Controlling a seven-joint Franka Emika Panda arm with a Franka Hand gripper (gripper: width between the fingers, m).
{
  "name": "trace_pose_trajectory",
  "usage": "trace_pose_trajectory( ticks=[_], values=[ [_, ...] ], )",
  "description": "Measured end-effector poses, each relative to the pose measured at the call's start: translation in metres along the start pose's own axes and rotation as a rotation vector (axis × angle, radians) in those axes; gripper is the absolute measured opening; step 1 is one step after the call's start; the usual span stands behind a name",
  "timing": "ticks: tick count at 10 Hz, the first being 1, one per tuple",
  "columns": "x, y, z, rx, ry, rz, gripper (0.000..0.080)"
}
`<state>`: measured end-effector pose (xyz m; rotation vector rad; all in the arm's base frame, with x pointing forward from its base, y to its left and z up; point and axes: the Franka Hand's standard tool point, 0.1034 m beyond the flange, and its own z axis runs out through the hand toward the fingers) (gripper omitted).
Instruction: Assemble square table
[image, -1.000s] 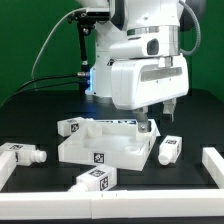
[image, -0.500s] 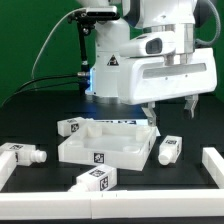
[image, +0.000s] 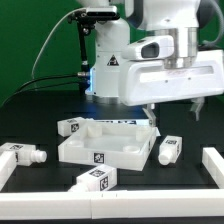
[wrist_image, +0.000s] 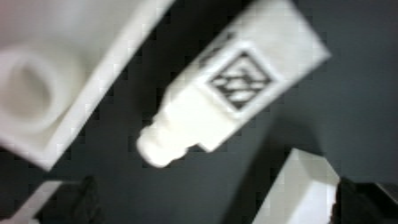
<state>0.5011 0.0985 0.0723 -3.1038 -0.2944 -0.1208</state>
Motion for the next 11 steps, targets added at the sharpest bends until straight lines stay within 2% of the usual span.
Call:
trace_pose_trajectory(
  ticks=[2,6,8,11],
  values=[
    [-0.003,0.004,0.009,0.018,-0.017,0.077,0.065],
    [-0.004,0.003,0.011,0.018,-0.021,0.075,0.065],
    [-0.013,0.003,0.022,0.018,-0.11,0.234,0.065],
    [-0.017,0.003,0.034,0.026,-0.1,0.255,0.065]
  ],
)
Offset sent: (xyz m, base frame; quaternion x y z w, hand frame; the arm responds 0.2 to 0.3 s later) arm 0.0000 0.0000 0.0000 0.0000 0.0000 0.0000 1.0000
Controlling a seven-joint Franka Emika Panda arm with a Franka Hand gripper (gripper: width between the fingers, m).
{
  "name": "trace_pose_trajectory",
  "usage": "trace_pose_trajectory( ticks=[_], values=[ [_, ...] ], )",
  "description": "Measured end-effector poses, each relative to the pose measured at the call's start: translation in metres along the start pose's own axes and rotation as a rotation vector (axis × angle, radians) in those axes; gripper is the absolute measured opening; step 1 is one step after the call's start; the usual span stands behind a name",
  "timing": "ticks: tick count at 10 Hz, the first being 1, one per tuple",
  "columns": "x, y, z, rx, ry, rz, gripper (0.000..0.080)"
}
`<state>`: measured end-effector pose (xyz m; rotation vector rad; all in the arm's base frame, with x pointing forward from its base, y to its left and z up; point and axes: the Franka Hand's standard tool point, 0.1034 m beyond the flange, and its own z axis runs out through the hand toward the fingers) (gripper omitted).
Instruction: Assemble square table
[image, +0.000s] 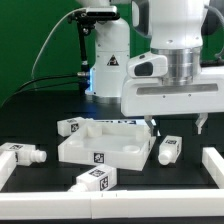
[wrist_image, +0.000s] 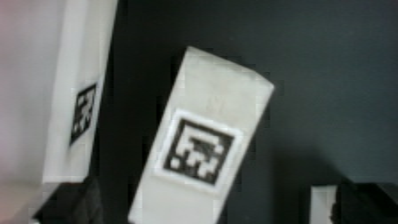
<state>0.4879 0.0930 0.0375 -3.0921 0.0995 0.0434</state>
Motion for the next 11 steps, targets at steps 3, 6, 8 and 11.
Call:
trace_pose_trajectory(
  ticks=[3,6,8,11],
  values=[
    [-0.005,-0.007,0.014,0.001,0.003,-0.012,0.065],
    [-0.009,-0.007,0.028,0.006,0.043,-0.026,0.065],
    [-0.008,-0.008,0.027,0.006,0.039,-0.027,0.0617],
    [-0.008,-0.008,0.028,0.006,0.039,-0.033,0.0346]
  ],
)
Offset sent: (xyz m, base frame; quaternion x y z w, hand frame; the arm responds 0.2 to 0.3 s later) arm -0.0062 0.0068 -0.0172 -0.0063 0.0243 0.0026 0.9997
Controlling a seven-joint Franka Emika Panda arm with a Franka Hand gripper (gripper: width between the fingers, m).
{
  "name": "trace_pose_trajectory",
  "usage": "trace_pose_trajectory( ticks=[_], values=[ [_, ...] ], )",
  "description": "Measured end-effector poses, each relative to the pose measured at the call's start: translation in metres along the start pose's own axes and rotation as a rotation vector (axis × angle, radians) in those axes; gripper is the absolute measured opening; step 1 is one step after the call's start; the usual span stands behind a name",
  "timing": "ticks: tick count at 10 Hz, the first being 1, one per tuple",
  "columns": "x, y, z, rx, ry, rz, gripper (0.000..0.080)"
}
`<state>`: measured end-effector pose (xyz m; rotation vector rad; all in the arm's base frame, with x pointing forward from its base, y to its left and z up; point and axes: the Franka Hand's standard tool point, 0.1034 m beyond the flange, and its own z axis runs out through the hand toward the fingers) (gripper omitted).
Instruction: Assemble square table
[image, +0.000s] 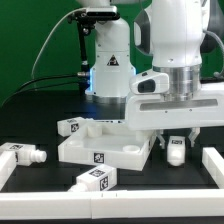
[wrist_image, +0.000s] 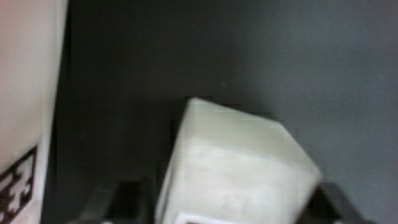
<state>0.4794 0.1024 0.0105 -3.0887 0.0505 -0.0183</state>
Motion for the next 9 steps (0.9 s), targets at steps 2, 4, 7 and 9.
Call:
trace_pose_trajectory(
  ticks=[2,4,7,9],
  values=[
    [-0.001,0.0,0.0,0.0,0.0,-0.004,0.0281],
    [-0.038,-0.005,-0.019,-0.002,-0.01,-0.023,0.0282],
    [-0.083,-0.024,-0.029,-0.001,0.006,-0.044,0.0282],
    [-0.081,-0.023,-0.028,-0.001,0.001,-0.047,0.0282]
  ],
)
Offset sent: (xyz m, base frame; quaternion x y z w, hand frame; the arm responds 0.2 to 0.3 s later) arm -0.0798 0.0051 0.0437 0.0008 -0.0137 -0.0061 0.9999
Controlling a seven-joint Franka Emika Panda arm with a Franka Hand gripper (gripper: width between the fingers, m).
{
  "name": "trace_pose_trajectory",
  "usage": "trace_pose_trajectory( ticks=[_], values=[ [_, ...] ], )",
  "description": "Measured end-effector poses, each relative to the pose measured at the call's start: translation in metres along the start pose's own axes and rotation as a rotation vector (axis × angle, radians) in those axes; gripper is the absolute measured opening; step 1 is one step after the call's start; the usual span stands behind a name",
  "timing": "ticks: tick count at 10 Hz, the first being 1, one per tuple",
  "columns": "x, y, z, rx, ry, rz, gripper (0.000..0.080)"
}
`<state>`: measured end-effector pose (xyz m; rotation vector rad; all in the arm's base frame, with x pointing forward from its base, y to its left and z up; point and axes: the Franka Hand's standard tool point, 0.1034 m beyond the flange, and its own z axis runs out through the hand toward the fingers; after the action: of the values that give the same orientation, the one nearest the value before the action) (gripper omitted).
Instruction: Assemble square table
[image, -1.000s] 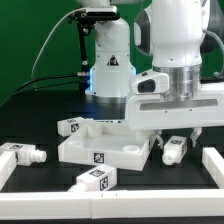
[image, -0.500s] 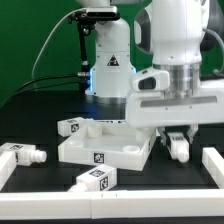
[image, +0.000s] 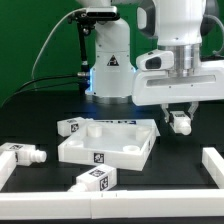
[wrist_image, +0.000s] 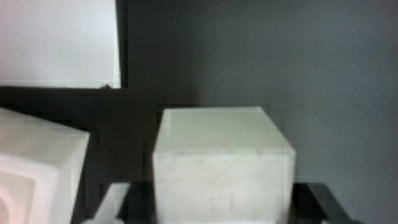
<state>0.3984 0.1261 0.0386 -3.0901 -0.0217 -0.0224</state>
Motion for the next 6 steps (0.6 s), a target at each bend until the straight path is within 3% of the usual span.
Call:
trace_pose_trajectory(
  ticks=[3,6],
  values=[
    [-0.007,-0.011,0.021,0.003,-0.013,-0.028,0.0282],
    [-0.021,-0.02,0.031,0.005,-0.021,-0.044,0.0284]
  ],
)
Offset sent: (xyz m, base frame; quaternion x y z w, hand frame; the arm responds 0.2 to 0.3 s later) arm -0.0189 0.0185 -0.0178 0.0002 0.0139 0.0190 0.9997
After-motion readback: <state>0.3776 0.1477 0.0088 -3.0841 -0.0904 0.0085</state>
